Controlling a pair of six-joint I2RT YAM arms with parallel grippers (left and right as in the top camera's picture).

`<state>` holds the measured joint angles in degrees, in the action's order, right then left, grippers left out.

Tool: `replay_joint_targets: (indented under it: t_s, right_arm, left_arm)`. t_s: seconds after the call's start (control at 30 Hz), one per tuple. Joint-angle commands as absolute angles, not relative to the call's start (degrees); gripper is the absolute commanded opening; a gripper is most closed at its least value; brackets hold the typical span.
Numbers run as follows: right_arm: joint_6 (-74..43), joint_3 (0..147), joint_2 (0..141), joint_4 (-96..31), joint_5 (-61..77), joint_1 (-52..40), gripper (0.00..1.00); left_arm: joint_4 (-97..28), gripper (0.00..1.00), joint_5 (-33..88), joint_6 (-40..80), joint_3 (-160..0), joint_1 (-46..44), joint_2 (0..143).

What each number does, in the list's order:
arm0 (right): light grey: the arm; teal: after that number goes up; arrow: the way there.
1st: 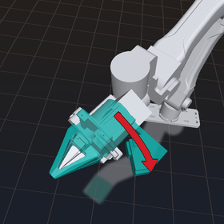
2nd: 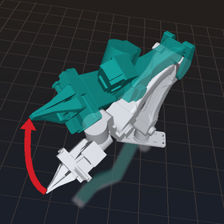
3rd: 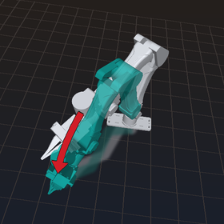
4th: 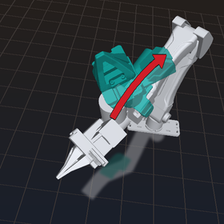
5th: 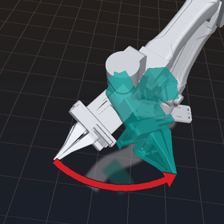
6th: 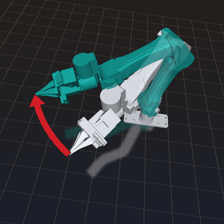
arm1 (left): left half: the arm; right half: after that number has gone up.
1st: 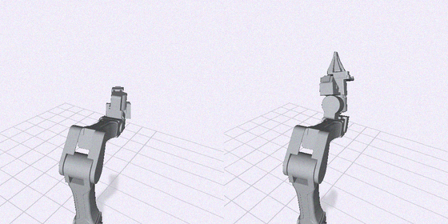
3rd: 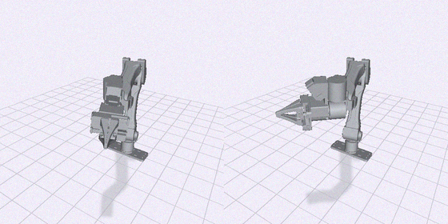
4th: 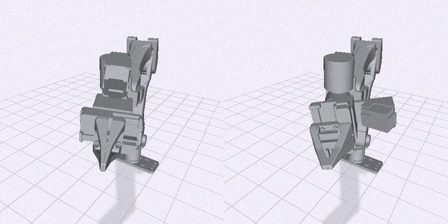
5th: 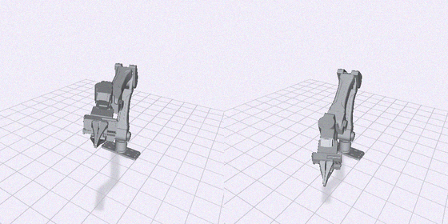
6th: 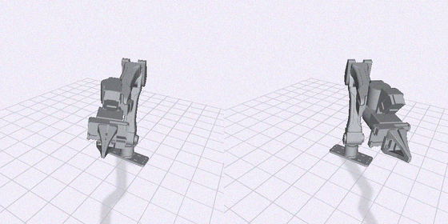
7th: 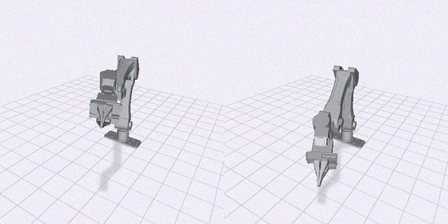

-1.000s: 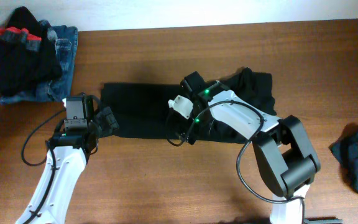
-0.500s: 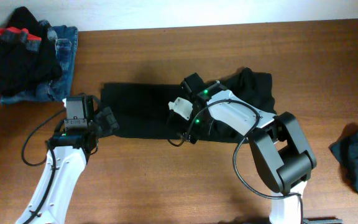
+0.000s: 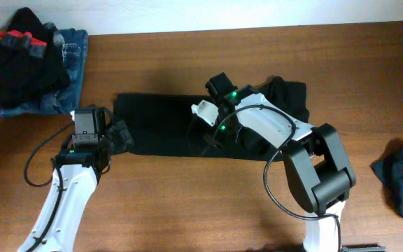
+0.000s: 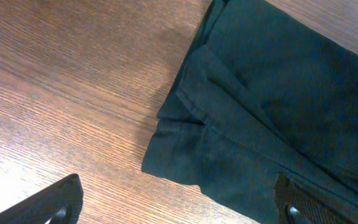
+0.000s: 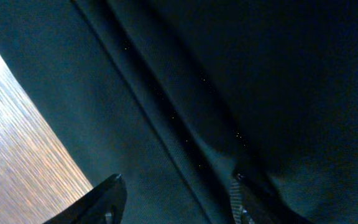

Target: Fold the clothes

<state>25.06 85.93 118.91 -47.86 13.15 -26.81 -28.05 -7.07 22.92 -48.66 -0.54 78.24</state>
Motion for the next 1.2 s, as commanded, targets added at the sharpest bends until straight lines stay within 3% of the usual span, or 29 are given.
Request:
replay_joint_targets:
  t_s: [0.0, 1.03, 1.17]
  right_arm:
    - [24.58, 87.09, 119.33, -48.51, 13.43, -26.5, 0.55]
    - [24.62, 84.2, 121.89, -49.28, 14.37, -26.61, 0.59]
    - [24.6, 84.2, 121.97, -49.17, 14.37, -26.61, 0.44]
  left_arm:
    - [-28.16, 0.97, -6.68, 22.22, -49.21, -0.75, 78.48]
    - [-28.58, 0.97, -6.66, 22.22, -49.21, -0.75, 78.48]
    - [-28.56, 0.97, -6.68, 22.22, -49.21, -0.75, 78.48]
